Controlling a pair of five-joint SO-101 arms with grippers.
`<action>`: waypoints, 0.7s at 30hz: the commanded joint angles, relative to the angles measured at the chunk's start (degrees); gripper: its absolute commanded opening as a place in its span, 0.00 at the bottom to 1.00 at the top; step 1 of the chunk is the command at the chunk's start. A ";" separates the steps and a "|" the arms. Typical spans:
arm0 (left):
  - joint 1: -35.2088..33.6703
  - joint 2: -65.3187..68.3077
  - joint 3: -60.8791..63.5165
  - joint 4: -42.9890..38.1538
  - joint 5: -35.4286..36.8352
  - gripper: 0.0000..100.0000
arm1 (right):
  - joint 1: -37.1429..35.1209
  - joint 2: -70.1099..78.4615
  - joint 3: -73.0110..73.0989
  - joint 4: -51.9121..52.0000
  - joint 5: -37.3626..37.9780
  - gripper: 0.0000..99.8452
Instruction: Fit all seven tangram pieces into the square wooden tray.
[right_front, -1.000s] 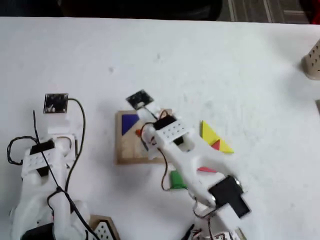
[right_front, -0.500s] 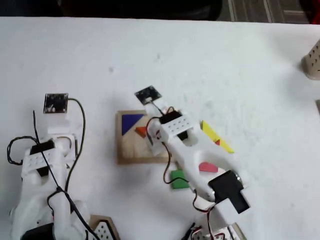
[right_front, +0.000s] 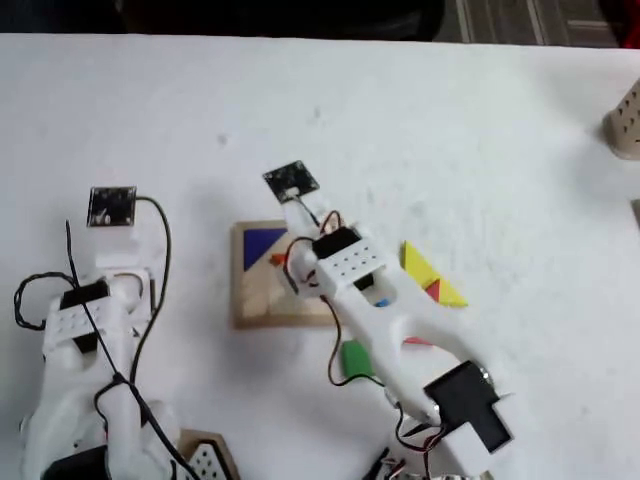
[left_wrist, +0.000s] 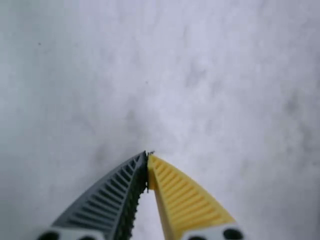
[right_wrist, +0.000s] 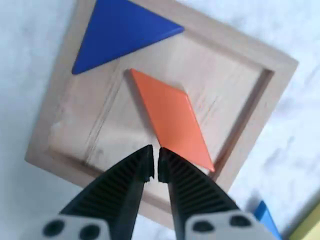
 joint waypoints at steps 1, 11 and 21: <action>0.40 -1.54 -0.35 -1.41 -0.35 0.02 | 0.40 1.10 -0.62 -1.36 0.70 0.02; 0.40 -1.54 -0.35 -1.14 -0.35 0.02 | 5.76 5.49 -4.04 -1.27 2.73 0.02; 0.40 -1.63 -0.35 -1.14 -0.35 0.02 | 10.15 -2.42 -5.89 6.02 2.29 0.02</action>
